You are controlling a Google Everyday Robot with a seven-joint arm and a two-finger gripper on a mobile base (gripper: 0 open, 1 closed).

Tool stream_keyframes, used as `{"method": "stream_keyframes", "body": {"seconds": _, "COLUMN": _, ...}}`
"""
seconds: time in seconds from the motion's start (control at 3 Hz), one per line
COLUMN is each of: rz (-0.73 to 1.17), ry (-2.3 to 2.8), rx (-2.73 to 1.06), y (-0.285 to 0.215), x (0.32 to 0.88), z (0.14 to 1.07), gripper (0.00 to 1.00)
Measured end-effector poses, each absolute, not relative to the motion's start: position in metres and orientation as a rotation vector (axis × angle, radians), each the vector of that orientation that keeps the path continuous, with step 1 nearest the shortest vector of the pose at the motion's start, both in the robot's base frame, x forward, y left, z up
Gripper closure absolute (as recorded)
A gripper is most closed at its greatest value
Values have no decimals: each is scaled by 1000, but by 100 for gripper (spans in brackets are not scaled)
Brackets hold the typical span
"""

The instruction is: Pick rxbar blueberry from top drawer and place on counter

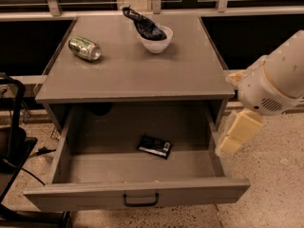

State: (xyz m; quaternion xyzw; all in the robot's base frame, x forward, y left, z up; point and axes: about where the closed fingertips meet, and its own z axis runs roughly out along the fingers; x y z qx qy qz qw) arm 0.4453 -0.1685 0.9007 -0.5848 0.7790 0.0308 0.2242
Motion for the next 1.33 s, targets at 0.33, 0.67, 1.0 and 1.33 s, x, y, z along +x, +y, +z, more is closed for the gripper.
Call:
{"method": "stream_keyframes", "body": {"seconds": 0.33, "rz": 98, "ry": 2150, "rx": -1571, "y": -153, "x": 451, "z": 881, "gripper": 0}}
{"method": "stream_keyframes", "body": {"seconds": 0.67, "rz": 86, "ry": 2161, "rx": -1507, "y": -122, "x": 461, "z": 838, "gripper": 0}}
{"method": "stream_keyframes", "body": {"seconds": 1.0, "rz": 86, "ry": 2161, "rx": -1507, "y": -122, "x": 461, "z": 838, "gripper": 0}}
{"method": "stream_keyframes", "body": {"seconds": 1.33, "rz": 106, "ry": 2171, "rx": -1495, "y": -111, "x": 465, "z": 825, "gripper": 0}}
